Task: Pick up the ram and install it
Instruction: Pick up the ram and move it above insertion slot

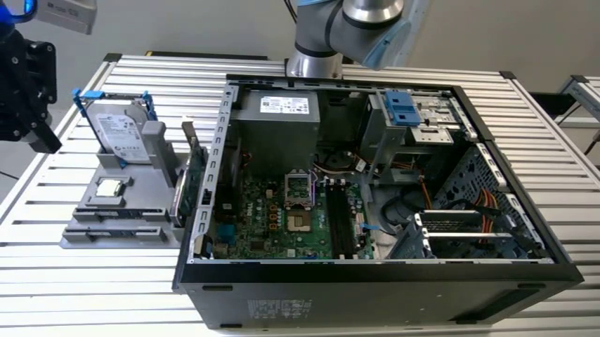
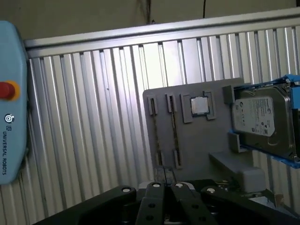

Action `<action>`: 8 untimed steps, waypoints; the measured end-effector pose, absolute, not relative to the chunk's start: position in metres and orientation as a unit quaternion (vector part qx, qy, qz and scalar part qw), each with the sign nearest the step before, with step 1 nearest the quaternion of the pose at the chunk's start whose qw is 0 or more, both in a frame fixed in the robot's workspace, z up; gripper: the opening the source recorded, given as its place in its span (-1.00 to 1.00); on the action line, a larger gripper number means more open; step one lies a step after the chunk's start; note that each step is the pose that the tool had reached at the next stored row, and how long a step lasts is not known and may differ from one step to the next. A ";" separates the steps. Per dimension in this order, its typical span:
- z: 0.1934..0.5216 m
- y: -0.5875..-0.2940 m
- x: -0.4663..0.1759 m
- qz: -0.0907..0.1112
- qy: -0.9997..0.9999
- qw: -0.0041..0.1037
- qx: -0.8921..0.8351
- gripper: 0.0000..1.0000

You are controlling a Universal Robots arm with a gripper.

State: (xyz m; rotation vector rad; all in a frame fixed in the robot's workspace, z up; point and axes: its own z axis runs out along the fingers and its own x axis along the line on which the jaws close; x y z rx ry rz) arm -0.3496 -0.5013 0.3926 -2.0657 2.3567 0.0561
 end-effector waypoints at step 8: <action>0.393 -0.501 -0.350 0.018 0.720 0.003 -0.694 -1.00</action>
